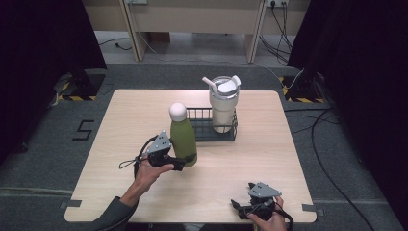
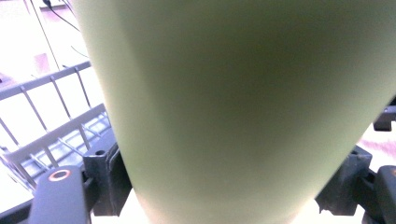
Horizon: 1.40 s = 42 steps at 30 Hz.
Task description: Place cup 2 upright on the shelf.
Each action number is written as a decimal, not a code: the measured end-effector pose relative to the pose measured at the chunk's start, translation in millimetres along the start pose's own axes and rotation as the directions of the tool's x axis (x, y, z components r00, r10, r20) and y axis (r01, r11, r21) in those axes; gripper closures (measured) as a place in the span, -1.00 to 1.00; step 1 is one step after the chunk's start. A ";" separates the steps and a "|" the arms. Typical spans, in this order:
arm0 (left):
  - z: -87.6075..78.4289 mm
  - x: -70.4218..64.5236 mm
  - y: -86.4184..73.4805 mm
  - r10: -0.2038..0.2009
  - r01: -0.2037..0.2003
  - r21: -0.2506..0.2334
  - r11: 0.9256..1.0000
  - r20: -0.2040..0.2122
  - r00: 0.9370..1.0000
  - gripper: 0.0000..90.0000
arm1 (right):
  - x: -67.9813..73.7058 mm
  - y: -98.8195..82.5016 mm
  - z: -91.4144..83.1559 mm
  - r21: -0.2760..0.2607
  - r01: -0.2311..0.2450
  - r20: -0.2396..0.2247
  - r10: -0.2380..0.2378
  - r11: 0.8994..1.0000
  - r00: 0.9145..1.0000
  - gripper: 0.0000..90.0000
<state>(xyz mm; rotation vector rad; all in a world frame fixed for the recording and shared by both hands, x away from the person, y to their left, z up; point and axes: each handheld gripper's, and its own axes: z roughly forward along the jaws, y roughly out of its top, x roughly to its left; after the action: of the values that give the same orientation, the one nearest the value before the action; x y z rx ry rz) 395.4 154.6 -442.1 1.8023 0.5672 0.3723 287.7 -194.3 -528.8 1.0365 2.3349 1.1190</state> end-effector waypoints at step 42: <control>26.7 58.6 56.8 -0.040 0.040 0.001 0.999 -0.066 0.997 -0.54 | 0.0 -0.3 -0.3 -0.003 0.003 0.001 -0.003 1.000 1.000 -0.79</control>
<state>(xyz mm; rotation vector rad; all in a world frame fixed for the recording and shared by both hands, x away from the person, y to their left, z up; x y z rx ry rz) 468.9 152.6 -397.7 1.7830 0.6488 0.4054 287.3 -194.5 -528.9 1.0325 2.3321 1.1205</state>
